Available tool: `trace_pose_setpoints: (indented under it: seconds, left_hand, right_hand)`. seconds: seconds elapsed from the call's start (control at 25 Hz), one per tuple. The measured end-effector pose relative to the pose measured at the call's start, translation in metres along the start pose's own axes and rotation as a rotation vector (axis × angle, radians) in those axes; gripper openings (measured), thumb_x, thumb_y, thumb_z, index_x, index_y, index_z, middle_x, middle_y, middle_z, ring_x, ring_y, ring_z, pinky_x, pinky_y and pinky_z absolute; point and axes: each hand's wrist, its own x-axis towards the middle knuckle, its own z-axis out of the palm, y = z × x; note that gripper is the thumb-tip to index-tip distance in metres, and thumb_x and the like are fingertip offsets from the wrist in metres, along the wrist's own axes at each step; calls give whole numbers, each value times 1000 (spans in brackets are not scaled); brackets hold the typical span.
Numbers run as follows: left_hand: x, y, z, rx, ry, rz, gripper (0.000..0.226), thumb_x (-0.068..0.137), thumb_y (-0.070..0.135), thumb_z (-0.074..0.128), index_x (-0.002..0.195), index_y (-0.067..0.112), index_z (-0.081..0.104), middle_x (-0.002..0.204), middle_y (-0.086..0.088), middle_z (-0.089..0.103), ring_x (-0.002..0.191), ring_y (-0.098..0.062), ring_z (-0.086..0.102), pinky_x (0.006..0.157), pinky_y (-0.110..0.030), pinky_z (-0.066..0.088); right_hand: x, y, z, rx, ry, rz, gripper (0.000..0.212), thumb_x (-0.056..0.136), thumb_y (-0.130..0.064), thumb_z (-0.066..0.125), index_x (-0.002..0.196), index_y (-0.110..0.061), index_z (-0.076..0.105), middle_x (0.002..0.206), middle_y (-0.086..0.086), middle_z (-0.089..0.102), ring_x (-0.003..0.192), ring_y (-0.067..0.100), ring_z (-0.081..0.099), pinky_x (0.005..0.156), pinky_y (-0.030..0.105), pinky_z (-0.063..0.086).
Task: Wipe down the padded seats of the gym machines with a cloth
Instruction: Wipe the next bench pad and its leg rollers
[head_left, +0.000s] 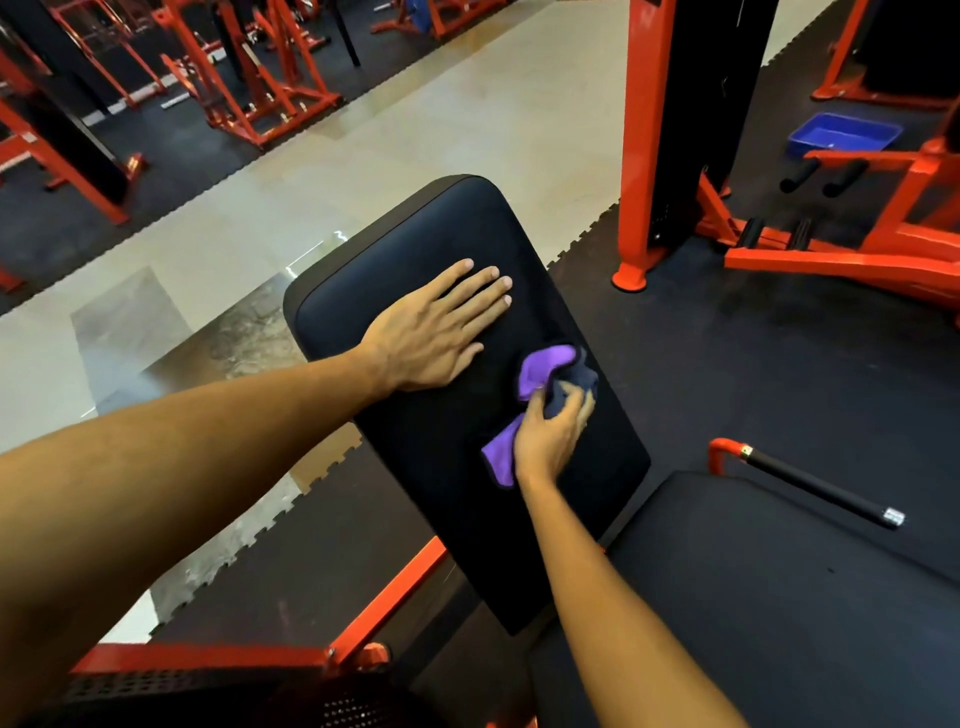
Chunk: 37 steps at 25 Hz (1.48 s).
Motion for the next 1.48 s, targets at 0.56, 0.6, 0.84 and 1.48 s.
trace_pose_setpoints:
  seconds: [0.56,0.6,0.84,1.48]
  left_hand:
    - [2,1,0,-11,2,14,67,107,44,9,161,5,4,168,-17,4,156,-33,1,126,-50,2]
    - [2,0,0,-8,4,16,67,107,44,8,161,5,3,168,-17,3,156,-33,0,126,-50,2]
    - [3,0,1,3,15,10,67,107,44,9,161,5,2,168,-18,2,156,-33,1,126,-50,2]
    - [4,0,-2,14,-7,17,68,106,45,5,161,6,0,168,-17,0,156,-33,-2,126,-50,0]
  right_hand:
    - [18,-10,0,-254,-181,-118,51,100,-63,43,149,-57,32,169,5,13,156,32,10,120,57,27]
    - [33,-12,-1,-243,-150,-57,48,102,-59,43,148,-56,34,168,4,16,155,33,13,119,57,28]
    - [57,-63,11,-177,-156,-63,45,106,-45,46,150,-43,43,168,7,20,154,37,15,124,49,18]
    - [32,-48,18,-229,-181,-21,54,105,-55,37,157,-50,23,171,9,7,156,38,2,125,54,11]
